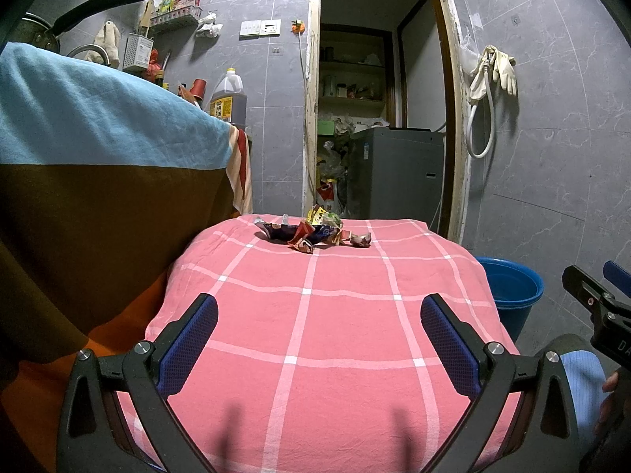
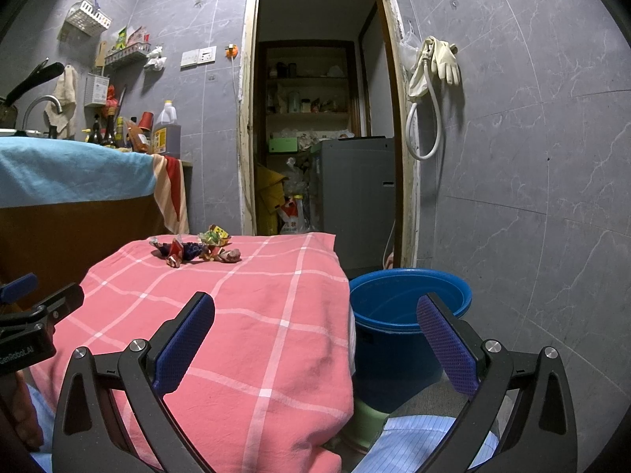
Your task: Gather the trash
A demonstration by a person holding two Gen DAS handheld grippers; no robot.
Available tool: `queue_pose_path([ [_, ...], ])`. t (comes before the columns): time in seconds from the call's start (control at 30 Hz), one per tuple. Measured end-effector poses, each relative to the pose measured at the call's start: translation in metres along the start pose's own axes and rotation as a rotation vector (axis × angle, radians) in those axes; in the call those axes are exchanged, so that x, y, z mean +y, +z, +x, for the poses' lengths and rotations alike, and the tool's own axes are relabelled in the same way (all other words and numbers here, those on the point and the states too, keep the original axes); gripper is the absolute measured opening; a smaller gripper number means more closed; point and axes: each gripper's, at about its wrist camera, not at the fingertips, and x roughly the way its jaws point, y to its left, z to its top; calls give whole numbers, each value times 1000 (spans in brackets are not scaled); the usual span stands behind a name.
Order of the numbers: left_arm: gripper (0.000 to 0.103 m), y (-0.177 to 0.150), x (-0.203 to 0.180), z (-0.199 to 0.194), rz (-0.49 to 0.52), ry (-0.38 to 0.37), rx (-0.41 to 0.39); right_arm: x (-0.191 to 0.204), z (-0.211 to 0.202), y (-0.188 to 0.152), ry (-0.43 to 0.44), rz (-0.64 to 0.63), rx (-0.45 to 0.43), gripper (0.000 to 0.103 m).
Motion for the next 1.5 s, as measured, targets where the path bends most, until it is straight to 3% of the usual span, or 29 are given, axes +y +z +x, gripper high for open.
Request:
queue_pose_path([
  [0.87, 101, 7, 9, -5, -6, 18, -18, 11, 1, 7, 33, -8, -14, 103],
  [1.13, 101, 22, 15, 9, -12, 36, -43, 15, 21, 25, 85, -14, -61, 103],
  [1.5, 101, 55, 40, 57, -58, 54, -68, 18, 75, 62, 194, 23, -117, 103],
])
